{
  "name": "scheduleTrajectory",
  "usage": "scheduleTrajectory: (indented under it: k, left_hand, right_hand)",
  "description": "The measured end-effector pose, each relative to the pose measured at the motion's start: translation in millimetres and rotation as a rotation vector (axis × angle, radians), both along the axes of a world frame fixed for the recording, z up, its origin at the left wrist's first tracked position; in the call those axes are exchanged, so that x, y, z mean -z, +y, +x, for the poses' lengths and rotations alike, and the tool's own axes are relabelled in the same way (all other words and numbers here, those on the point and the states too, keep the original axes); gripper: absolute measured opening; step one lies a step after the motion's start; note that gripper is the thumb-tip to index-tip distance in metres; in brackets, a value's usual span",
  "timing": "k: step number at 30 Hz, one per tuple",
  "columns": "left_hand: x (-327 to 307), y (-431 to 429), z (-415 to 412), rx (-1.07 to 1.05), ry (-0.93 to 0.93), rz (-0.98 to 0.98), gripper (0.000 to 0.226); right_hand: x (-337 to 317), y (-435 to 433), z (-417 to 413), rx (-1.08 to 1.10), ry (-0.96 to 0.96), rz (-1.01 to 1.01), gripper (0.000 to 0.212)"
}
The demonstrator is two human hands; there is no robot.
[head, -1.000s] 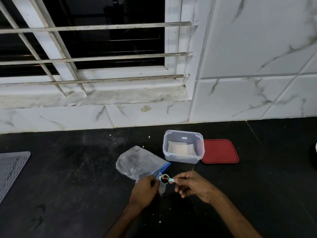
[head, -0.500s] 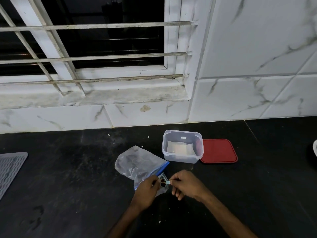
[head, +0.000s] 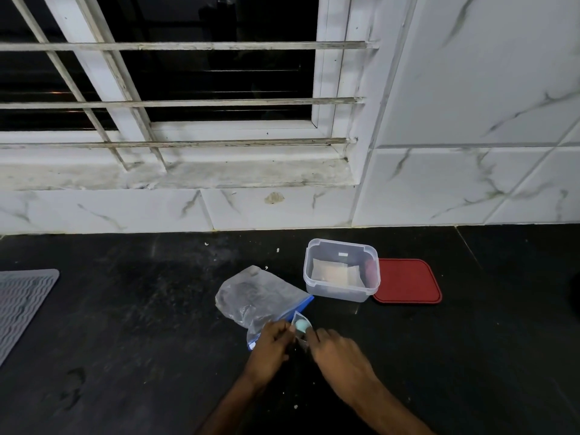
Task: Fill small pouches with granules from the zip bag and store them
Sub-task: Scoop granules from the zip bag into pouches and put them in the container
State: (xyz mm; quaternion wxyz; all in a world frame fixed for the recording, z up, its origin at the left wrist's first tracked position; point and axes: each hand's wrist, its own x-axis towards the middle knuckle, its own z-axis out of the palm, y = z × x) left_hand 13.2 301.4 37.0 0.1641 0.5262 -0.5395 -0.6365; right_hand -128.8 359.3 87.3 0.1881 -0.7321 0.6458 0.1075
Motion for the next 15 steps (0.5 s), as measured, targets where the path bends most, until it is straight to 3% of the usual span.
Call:
scheduleTrajectory:
  k: [3,6,11,15]
  left_hand:
    - [-3,0,-2,0.012,0.002,-0.013,0.02]
    - [-5,-1,-1,0.07,-0.053,-0.075,0.023]
    - [-7,2,0,0.234,-0.283,-0.311,0.023]
    - [-7,2,-3,0.253,-0.378,-0.42,0.022]
  right_hand:
    - [0,-3,-1,0.057,-0.033,0.001,0.05]
    - [-1,-6,-12,0.177,-0.15,-0.027,0.034]
    - [2,2,-35,0.573,-0.765,0.01,0.017]
    - [-5,1,-47,0.754,-1.034,0.159,0.017]
